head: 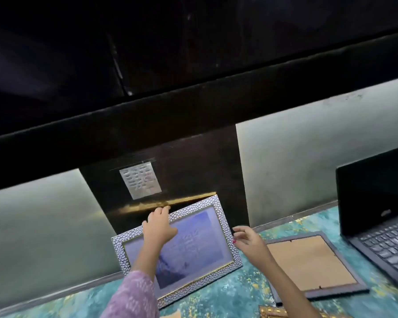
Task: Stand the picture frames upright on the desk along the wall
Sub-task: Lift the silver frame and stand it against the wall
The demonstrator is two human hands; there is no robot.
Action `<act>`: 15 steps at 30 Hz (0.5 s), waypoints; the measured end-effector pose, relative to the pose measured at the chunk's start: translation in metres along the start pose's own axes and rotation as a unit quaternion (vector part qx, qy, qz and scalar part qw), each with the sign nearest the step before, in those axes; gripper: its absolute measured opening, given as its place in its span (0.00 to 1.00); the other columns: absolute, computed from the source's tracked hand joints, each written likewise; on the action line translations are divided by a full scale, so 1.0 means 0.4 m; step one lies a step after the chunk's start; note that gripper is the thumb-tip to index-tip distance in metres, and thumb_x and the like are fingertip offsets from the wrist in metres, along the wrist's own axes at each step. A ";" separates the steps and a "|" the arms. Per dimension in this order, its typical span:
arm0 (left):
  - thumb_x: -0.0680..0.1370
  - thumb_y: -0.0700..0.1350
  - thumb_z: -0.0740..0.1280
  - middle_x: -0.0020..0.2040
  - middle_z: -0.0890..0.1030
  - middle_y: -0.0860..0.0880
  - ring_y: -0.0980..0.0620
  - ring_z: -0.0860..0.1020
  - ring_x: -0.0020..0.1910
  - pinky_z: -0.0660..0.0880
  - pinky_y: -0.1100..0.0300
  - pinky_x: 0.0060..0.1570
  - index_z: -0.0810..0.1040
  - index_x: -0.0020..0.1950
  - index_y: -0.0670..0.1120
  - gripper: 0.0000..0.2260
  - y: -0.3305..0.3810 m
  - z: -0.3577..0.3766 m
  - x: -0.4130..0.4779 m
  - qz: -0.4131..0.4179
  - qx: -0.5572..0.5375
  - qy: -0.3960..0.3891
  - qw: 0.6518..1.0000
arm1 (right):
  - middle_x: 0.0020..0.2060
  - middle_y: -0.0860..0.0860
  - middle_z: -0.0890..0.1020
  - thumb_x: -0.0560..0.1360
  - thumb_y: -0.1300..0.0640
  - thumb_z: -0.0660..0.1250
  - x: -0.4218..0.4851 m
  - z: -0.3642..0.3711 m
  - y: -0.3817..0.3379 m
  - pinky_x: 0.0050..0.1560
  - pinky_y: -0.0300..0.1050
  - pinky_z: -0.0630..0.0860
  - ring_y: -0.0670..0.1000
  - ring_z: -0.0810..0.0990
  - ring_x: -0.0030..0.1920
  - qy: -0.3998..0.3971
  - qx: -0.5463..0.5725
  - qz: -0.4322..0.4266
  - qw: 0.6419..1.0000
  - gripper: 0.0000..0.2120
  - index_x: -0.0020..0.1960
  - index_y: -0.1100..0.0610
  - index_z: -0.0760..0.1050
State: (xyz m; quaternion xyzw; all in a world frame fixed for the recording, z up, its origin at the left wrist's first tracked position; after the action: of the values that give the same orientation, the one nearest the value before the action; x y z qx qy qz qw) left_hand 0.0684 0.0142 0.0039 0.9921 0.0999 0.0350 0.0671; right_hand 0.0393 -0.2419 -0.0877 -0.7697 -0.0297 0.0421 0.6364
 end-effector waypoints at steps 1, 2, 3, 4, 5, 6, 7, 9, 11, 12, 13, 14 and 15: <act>0.67 0.53 0.69 0.68 0.69 0.48 0.45 0.68 0.67 0.68 0.46 0.63 0.61 0.71 0.50 0.34 -0.008 0.009 0.005 -0.016 0.034 -0.028 0.999 | 0.43 0.45 0.78 0.61 0.49 0.66 0.003 0.003 0.000 0.59 0.60 0.74 0.52 0.79 0.52 -0.003 0.001 -0.003 1.000 0.12 0.43 0.38 0.72; 0.67 0.55 0.70 0.66 0.69 0.48 0.44 0.69 0.66 0.67 0.45 0.63 0.63 0.69 0.49 0.34 -0.006 0.019 0.013 -0.023 0.066 -0.036 0.997 | 0.43 0.45 0.78 0.63 0.53 0.67 0.000 0.000 0.002 0.60 0.59 0.74 0.53 0.79 0.53 0.004 0.005 0.008 1.000 0.11 0.43 0.39 0.72; 0.67 0.57 0.70 0.65 0.71 0.48 0.45 0.70 0.64 0.66 0.44 0.62 0.65 0.67 0.49 0.32 -0.013 0.028 0.024 -0.030 0.095 -0.039 0.994 | 0.43 0.45 0.78 0.66 0.57 0.67 -0.001 -0.002 0.006 0.60 0.56 0.73 0.54 0.78 0.55 0.002 0.006 0.012 1.000 0.12 0.44 0.41 0.72; 0.68 0.58 0.69 0.63 0.72 0.48 0.45 0.71 0.63 0.65 0.45 0.61 0.67 0.64 0.48 0.28 -0.024 0.034 0.036 -0.040 0.104 -0.034 0.993 | 0.43 0.45 0.77 0.69 0.60 0.66 -0.008 -0.009 0.014 0.60 0.52 0.73 0.54 0.77 0.57 0.002 0.008 0.025 1.000 0.12 0.45 0.43 0.72; 0.71 0.57 0.66 0.62 0.73 0.47 0.45 0.73 0.61 0.64 0.47 0.60 0.70 0.61 0.47 0.23 -0.027 0.032 0.045 -0.045 0.086 -0.031 0.995 | 0.44 0.45 0.76 0.70 0.62 0.66 -0.012 -0.011 0.025 0.58 0.49 0.72 0.55 0.76 0.59 0.002 0.011 0.033 0.999 0.13 0.46 0.46 0.72; 0.73 0.56 0.64 0.62 0.74 0.47 0.45 0.73 0.61 0.64 0.49 0.58 0.72 0.60 0.47 0.19 -0.028 0.037 0.051 -0.045 0.055 -0.028 0.997 | 0.47 0.47 0.75 0.70 0.63 0.66 -0.016 -0.015 0.041 0.56 0.47 0.72 0.56 0.75 0.60 0.002 0.017 0.045 0.999 0.13 0.49 0.47 0.71; 0.75 0.54 0.62 0.62 0.75 0.47 0.46 0.74 0.61 0.64 0.50 0.58 0.73 0.60 0.47 0.17 -0.026 0.032 0.051 -0.039 0.029 -0.024 0.999 | 0.52 0.50 0.75 0.70 0.62 0.68 -0.016 -0.021 0.060 0.55 0.47 0.71 0.56 0.73 0.62 0.006 0.028 0.060 0.998 0.17 0.55 0.49 0.70; 0.76 0.52 0.62 0.58 0.76 0.49 0.46 0.75 0.60 0.65 0.53 0.54 0.75 0.56 0.49 0.12 -0.035 0.017 0.035 -0.030 0.012 -0.005 0.999 | 0.65 0.55 0.68 0.68 0.60 0.71 -0.025 -0.024 0.097 0.56 0.46 0.68 0.57 0.68 0.66 0.009 0.061 0.109 0.992 0.32 0.67 0.53 0.60; 0.75 0.51 0.64 0.48 0.75 0.51 0.47 0.76 0.55 0.64 0.54 0.49 0.75 0.46 0.51 0.05 -0.066 -0.014 0.022 -0.034 -0.027 0.023 0.999 | 0.71 0.57 0.61 0.66 0.57 0.74 -0.019 -0.020 0.123 0.60 0.47 0.67 0.56 0.63 0.69 0.012 0.096 0.135 0.986 0.43 0.72 0.55 0.50; 0.75 0.50 0.65 0.45 0.74 0.52 0.47 0.76 0.52 0.65 0.54 0.48 0.73 0.42 0.51 0.04 -0.088 -0.026 0.014 -0.037 -0.060 0.024 0.997 | 0.71 0.58 0.60 0.64 0.54 0.75 -0.014 -0.012 0.127 0.60 0.48 0.67 0.56 0.64 0.69 0.009 0.109 0.148 0.983 0.47 0.72 0.55 0.48; 0.74 0.48 0.67 0.42 0.74 0.51 0.47 0.76 0.48 0.67 0.53 0.48 0.73 0.39 0.51 0.05 -0.105 -0.040 0.010 -0.032 -0.123 0.021 0.992 | 0.70 0.59 0.61 0.62 0.51 0.77 -0.006 -0.002 0.128 0.59 0.49 0.68 0.56 0.66 0.67 0.000 0.120 0.155 0.981 0.50 0.72 0.55 0.48; 0.74 0.45 0.68 0.39 0.73 0.50 0.48 0.75 0.43 0.70 0.52 0.47 0.73 0.37 0.49 0.07 -0.120 -0.046 0.012 -0.017 -0.208 0.023 0.978 | 0.68 0.59 0.64 0.62 0.48 0.76 0.002 0.015 0.123 0.56 0.48 0.67 0.55 0.69 0.63 -0.020 0.132 0.157 0.979 0.48 0.71 0.54 0.51; 0.74 0.41 0.68 0.36 0.73 0.49 0.51 0.74 0.38 0.72 0.54 0.43 0.72 0.36 0.47 0.08 -0.120 -0.057 0.002 0.000 -0.308 0.026 0.951 | 0.63 0.58 0.68 0.64 0.50 0.75 0.012 0.036 0.102 0.53 0.47 0.66 0.54 0.71 0.58 -0.043 0.145 0.151 0.977 0.40 0.68 0.53 0.56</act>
State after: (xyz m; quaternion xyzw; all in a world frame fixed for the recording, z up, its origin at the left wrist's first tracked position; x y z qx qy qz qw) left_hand 0.0579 0.0640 0.0198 0.9218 0.0864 0.0896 0.3671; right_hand 0.0423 -0.2351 -0.1306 -0.6625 0.0656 0.1749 0.7254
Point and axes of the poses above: each hand's wrist, its own x-axis towards the middle knuckle, its own z-axis out of the palm, y = z × x, the point moved 7 cm from there along x, towards the middle knuckle
